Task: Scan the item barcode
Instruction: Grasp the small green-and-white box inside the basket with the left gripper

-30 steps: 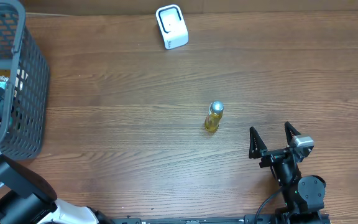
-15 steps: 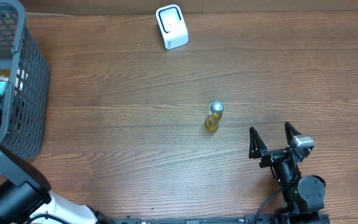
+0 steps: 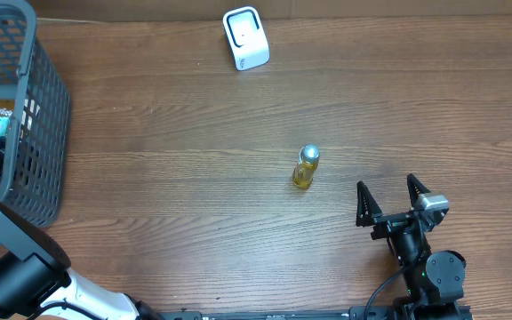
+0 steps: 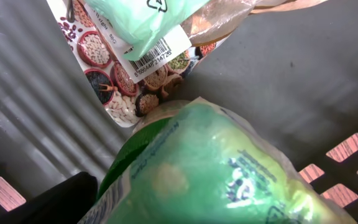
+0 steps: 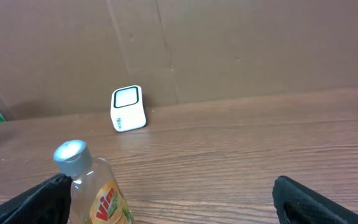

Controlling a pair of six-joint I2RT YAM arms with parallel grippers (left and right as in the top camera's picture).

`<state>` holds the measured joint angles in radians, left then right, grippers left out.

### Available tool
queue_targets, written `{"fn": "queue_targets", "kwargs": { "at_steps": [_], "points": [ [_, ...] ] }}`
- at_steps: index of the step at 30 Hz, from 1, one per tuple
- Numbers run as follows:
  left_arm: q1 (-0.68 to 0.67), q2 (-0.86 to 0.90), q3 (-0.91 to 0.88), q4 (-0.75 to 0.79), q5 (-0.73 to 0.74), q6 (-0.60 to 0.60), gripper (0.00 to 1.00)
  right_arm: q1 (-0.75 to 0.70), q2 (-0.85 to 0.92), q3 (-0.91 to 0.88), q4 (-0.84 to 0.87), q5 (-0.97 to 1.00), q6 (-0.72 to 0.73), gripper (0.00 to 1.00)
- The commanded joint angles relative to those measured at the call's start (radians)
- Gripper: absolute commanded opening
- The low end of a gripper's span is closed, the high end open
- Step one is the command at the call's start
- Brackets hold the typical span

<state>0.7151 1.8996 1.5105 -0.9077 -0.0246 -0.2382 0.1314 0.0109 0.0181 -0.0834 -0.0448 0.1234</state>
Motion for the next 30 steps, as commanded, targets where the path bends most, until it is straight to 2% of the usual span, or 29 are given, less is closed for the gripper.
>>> {"fn": "queue_targets", "kwargs": {
  "at_steps": [1,9,13,21,25,30],
  "points": [
    [-0.002,0.01,-0.01,-0.008,0.018,0.017,0.84,-0.005,-0.008,-0.01,0.002,0.005,0.004,1.0],
    [-0.002,0.01,-0.021,-0.014,0.014,0.018,0.75,-0.005,-0.008,-0.01,0.002,0.005,0.004,1.0],
    [-0.002,0.01,-0.021,-0.012,0.015,0.018,0.67,-0.005,-0.008,-0.01,0.002,0.005,0.004,1.0],
    [-0.002,0.008,0.002,-0.02,0.018,0.018,0.62,-0.005,-0.008,-0.01,0.002,0.005,0.004,1.0],
    [-0.001,0.002,0.134,-0.093,0.018,0.016,0.57,-0.005,-0.008,-0.01,0.002,0.005,0.004,1.0],
    [-0.001,0.0,0.383,-0.22,0.055,0.013,0.55,-0.005,-0.008,-0.01,0.002,0.005,0.004,1.0]
  ]
}}
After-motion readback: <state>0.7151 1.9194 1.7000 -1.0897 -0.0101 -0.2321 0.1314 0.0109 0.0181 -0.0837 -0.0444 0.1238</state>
